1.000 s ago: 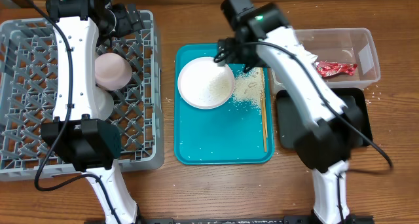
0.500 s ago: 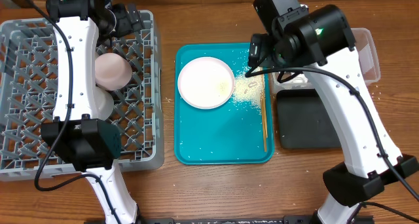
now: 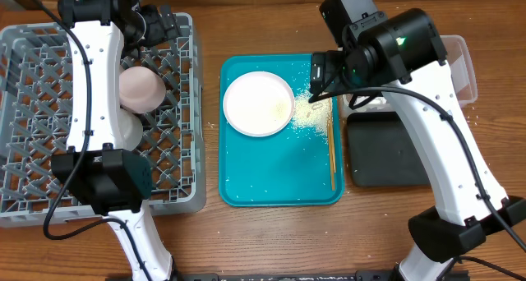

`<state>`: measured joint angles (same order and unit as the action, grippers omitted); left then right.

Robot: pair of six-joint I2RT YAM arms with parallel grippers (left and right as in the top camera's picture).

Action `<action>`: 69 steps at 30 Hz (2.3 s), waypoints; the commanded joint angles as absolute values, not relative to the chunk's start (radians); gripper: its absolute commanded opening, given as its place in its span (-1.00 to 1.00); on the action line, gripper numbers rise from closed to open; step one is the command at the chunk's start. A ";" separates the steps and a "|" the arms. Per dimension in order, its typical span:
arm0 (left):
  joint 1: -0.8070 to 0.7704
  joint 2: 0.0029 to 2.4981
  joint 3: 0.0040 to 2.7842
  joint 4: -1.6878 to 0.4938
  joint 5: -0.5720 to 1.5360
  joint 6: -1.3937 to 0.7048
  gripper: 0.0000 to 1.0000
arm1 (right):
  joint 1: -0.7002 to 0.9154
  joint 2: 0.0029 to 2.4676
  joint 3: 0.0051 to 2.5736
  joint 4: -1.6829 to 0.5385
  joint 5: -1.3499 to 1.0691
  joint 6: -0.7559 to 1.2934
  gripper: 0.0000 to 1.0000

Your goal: Sort waste into correct bins and load items into the dishwasher

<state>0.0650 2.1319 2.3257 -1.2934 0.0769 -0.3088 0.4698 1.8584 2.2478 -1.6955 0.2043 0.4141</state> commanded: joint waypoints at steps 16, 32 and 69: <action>0.058 2.093 2.350 -1.294 0.068 -0.318 0.99 | 0.452 1.635 2.246 -1.694 0.175 0.297 1.00; 0.058 2.093 2.350 -1.293 0.068 -0.318 1.00 | 0.295 1.377 2.110 -1.629 0.201 0.246 1.00; 0.058 2.093 2.350 -1.293 0.068 -0.318 1.00 | -0.033 0.125 0.011 0.052 -0.106 0.201 1.00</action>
